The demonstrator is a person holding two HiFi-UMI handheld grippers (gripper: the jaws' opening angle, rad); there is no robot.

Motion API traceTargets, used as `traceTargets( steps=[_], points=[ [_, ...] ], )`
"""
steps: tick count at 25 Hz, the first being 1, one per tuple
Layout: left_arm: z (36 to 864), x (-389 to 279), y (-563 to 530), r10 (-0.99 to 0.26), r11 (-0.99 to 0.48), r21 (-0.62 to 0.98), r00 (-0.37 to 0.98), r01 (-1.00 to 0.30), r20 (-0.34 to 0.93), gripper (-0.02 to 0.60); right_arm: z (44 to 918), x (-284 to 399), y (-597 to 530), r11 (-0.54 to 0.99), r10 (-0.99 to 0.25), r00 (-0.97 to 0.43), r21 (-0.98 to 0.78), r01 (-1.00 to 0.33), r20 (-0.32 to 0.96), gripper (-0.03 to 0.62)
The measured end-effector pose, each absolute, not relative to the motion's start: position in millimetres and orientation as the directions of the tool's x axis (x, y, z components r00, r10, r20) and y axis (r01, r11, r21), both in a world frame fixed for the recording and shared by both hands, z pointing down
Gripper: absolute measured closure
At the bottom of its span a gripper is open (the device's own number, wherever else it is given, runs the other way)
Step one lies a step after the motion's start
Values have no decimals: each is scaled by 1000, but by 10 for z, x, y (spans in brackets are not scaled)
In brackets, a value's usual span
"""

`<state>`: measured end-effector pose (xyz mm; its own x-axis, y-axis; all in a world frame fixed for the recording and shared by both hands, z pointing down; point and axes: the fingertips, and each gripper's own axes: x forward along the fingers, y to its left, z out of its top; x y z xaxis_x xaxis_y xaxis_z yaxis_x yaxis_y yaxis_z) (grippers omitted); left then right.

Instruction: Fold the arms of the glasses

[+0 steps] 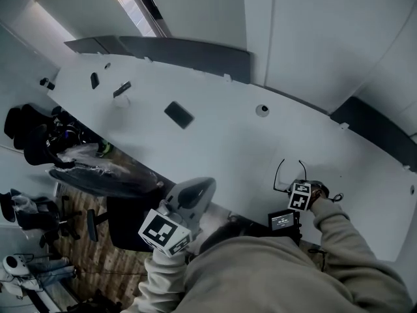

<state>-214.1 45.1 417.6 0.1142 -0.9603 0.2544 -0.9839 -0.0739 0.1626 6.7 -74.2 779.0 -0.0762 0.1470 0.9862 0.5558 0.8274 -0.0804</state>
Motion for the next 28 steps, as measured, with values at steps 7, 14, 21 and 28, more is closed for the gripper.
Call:
traceTargets(
  steps=[7,14,21,28],
  points=[
    [4140,-2041,373,-957,-128,163,165,-978,238,575,7418,0,-746,859,152,-175,-42,510,973,534],
    [4088,-1920,257,-945,-205,151,236,-967,228,575,6806,-103,-782,907,149,-319,-1,420,936,534],
    [3983,-1825,84,-930,-298,143,320,-944,179,575,5772,-316,-535,951,287,-574,-156,267,767,536],
    [3948,-1501,-179,-879,-429,143,449,-892,161,575,4724,-258,-258,932,358,-747,-266,247,561,535]
  ],
)
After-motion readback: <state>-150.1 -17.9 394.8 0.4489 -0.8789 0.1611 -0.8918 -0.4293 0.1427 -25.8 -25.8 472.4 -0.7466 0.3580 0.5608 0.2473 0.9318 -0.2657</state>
